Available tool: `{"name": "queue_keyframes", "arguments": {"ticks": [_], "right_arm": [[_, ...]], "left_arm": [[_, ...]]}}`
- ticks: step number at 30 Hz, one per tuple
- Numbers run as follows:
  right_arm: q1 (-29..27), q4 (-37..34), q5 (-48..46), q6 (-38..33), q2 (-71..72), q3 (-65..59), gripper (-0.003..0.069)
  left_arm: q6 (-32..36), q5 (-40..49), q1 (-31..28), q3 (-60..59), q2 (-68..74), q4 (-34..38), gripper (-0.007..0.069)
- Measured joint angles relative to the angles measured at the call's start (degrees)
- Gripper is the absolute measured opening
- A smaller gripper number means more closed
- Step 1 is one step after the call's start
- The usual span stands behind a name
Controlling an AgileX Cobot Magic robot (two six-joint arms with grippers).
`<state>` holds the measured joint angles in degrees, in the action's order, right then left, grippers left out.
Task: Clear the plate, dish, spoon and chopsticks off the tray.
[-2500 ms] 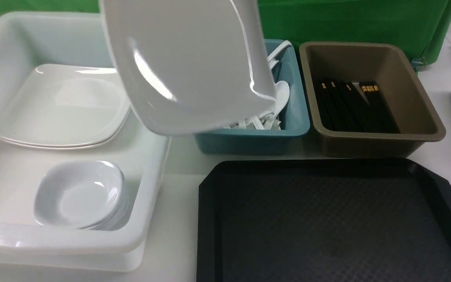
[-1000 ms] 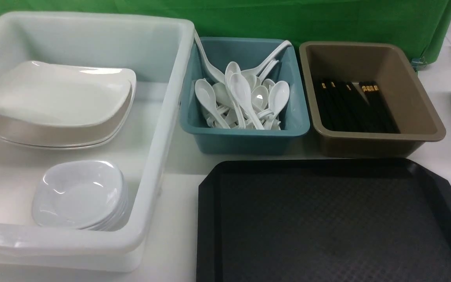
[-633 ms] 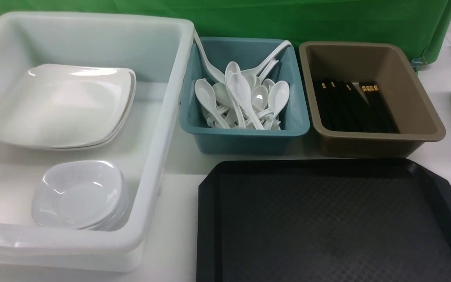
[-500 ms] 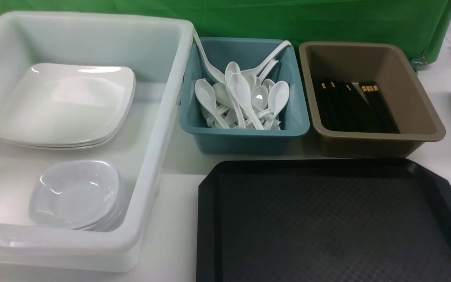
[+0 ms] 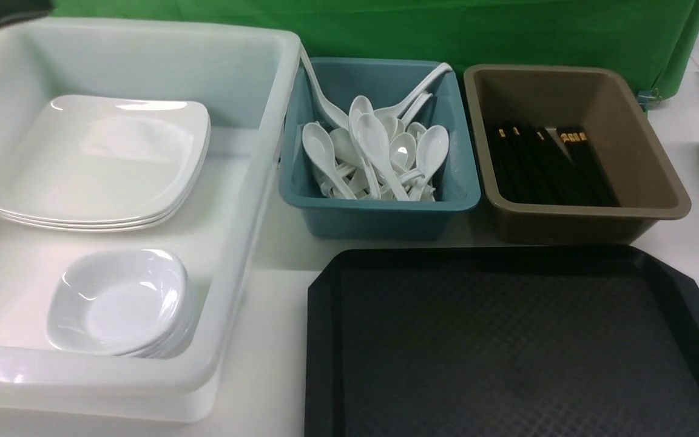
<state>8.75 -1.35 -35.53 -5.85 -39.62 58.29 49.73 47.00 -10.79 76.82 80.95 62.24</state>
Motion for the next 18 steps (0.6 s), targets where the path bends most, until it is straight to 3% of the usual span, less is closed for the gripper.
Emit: {"name": "queue_keyframes", "arguments": {"ticks": [3,8,13,18], "right_arm": [[0.0,0.0,6.94,-1.81,5.9,-1.99,0.0028],[0.0,0.0,23.12,-4.18,21.15,-13.85,0.0023],[0.0,0.0,32.44,-4.14,30.61,-24.35,0.0023],[0.0,0.0,37.63,-4.35,34.75,-30.04,0.0044]], "left_arm": [[-1.64,0.18,8.04,0.0,-4.25,-5.35,0.0001],[-11.61,-2.83,24.57,-2.41,-14.55,-20.07,0.0],[-19.17,-11.31,32.25,-12.0,-25.98,-26.49,0.0],[-24.42,-24.61,33.62,-30.66,-41.9,-27.73,0.0]]}}
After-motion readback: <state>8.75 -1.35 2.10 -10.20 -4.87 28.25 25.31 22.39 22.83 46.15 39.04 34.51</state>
